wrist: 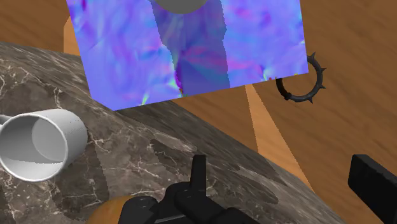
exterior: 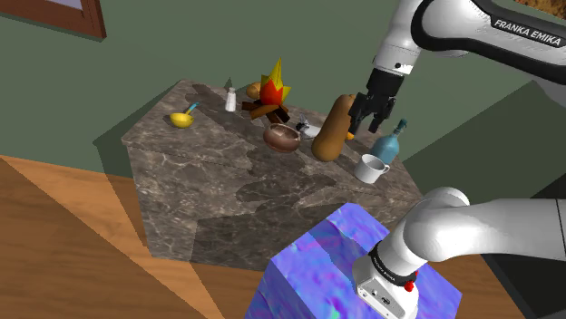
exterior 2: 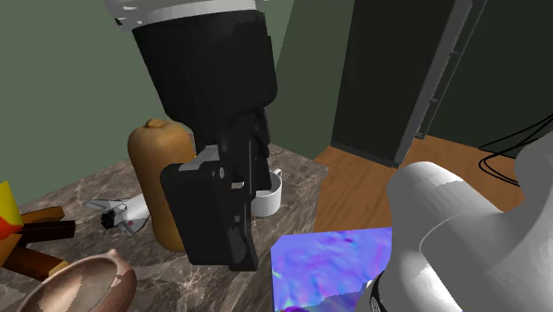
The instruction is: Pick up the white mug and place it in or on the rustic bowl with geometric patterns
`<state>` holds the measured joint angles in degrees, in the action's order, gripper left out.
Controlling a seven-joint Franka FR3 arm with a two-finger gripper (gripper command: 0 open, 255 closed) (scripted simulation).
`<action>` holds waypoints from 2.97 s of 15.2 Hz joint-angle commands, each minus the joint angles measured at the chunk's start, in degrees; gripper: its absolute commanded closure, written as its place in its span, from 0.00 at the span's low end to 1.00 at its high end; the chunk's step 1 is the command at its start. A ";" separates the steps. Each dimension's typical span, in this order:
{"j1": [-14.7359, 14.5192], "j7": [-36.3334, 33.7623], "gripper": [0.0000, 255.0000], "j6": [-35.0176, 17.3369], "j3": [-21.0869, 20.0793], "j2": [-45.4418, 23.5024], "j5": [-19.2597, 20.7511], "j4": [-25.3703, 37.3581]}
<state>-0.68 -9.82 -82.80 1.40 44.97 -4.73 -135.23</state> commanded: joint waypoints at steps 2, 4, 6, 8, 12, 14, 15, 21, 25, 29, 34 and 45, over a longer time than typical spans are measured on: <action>0.40 0.91 0.00 -1.18 0.67 0.32 0.98 -1.52; 1.27 2.71 0.00 -3.62 2.06 0.78 2.97 -4.40; 2.23 4.47 0.00 -6.19 3.53 0.97 5.02 -7.07; 3.26 6.20 0.00 -8.90 5.08 0.86 7.12 -9.52; 5.56 9.55 0.00 -14.77 8.42 -0.32 11.44 -13.69; 6.76 11.15 0.00 -17.95 10.22 -1.46 13.65 -15.39; 7.37 11.93 0.00 -19.60 11.16 -2.17 14.76 -16.13; 10.98 16.37 0.00 -30.34 17.03 -8.55 21.16 -18.98; 12.96 19.04 0.00 -37.83 21.01 -14.51 24.69 -19.26; 13.21 18.95 0.00 -41.65 21.93 -16.42 25.42 -21.16; 13.40 18.88 0.00 -45.21 22.78 -18.44 26.06 -22.69; 13.40 18.88 1.00 -45.20 22.78 -18.44 26.05 -22.67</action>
<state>12.71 9.06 -128.00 24.18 26.53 21.32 -157.90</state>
